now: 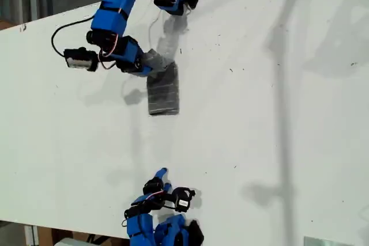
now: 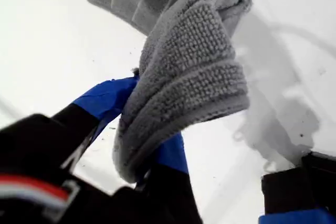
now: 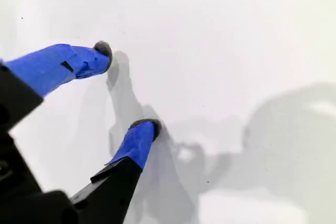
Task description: Grasp corners of a square towel and fold twice.
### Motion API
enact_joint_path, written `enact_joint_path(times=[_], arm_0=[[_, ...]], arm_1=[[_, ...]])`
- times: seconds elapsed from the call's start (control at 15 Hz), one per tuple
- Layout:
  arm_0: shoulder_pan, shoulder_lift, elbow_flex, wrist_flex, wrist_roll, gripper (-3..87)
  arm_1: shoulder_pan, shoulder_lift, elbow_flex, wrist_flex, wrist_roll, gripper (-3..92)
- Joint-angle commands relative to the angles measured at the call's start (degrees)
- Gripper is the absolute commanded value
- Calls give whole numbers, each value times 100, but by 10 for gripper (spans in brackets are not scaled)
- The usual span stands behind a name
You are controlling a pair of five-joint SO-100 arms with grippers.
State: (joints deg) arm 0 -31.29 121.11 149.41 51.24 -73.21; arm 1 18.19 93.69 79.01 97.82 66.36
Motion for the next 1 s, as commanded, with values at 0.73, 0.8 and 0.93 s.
enact_joint_path(times=[0.73,0.8,0.93], arm_0=[[-62,18,-167,-18,-141,234],[-62,9,-167,-18,-141,234],[-62,9,-167,-18,-141,234]], arm_1=[[-360,-3032,-2443,-923,-1828,166],[-378,-2892,-2514,-879,-1854,309],[-290,-1978,-2452,-738,-1872,344]])
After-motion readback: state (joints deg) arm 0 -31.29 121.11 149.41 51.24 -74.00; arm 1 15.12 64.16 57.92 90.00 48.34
